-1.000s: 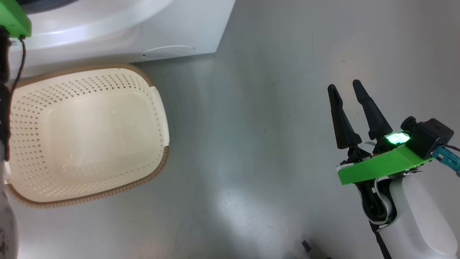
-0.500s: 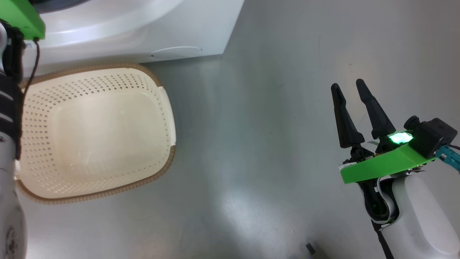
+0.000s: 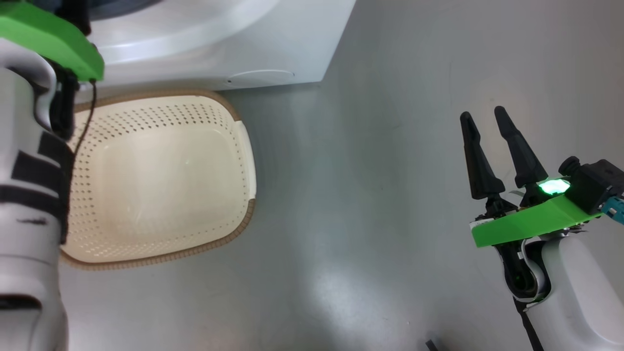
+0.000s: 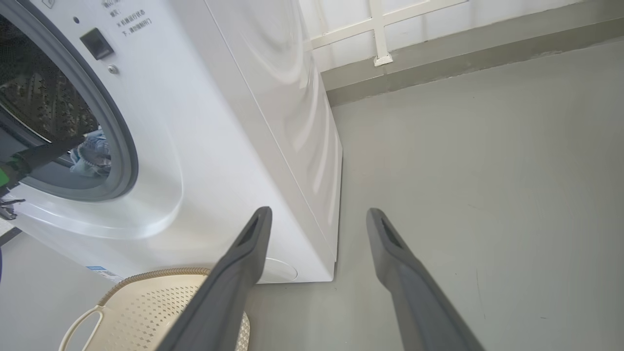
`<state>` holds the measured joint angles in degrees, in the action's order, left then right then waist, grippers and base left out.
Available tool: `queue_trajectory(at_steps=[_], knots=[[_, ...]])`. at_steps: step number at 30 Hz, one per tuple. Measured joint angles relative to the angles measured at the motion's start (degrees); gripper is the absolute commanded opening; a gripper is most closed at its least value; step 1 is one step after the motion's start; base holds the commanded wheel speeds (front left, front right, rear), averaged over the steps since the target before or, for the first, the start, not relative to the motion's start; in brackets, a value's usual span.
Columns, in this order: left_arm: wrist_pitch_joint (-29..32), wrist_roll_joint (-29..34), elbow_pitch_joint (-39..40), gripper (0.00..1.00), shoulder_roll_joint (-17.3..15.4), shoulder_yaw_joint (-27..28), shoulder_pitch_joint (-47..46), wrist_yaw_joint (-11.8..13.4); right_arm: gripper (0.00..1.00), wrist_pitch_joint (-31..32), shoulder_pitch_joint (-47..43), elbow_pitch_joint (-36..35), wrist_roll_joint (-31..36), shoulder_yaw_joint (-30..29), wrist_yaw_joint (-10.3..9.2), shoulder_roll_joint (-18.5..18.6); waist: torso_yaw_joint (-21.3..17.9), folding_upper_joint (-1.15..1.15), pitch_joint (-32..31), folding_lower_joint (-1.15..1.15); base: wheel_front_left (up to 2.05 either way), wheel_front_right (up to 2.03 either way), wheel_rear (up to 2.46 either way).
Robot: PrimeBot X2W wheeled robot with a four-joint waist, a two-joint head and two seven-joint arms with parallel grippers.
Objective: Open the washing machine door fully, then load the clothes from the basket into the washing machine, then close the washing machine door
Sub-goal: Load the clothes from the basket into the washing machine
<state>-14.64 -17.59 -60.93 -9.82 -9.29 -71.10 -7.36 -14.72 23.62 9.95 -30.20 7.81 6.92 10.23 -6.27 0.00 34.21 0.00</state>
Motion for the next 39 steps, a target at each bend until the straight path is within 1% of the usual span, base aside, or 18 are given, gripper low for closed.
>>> queue_trajectory(at_steps=[4,10,14,21,33,39], knots=[[0.00,-1.96,4.88,1.00,0.30,0.12,3.83,-0.04,1.00,0.00,-0.38,0.11,-0.01,-0.40,0.00,0.38,0.64,0.00,-0.95,0.00,0.00,0.00,0.00],[0.00,-2.43,9.98,1.00,0.37,0.85,9.17,-0.04,1.00,0.00,-0.54,0.44,0.00,-0.54,0.00,0.59,1.24,0.00,-2.47,0.00,0.00,0.00,0.00],[0.00,-2.37,14.24,1.00,0.68,2.18,13.94,-0.04,1.00,-0.01,-2.16,0.93,0.02,-0.81,0.00,1.05,1.73,0.00,-3.99,0.00,0.00,0.00,0.00],[0.00,-0.36,20.63,1.00,2.10,5.20,22.42,-0.04,1.00,0.00,-4.07,1.51,0.02,-1.04,0.00,2.22,2.75,0.00,-7.08,0.00,0.00,0.00,0.00],[0.00,3.24,29.40,1.00,3.54,9.62,37.59,-0.04,1.00,0.00,-8.60,2.69,0.02,-0.90,0.00,4.00,4.57,0.00,-13.23,0.00,0.00,0.00,0.00],[0.00,3.37,32.98,1.00,3.97,11.21,45.73,-0.04,1.00,0.00,-11.54,3.11,0.01,-0.79,0.00,4.80,5.39,0.00,-16.91,0.00,0.00,0.00,0.00]])
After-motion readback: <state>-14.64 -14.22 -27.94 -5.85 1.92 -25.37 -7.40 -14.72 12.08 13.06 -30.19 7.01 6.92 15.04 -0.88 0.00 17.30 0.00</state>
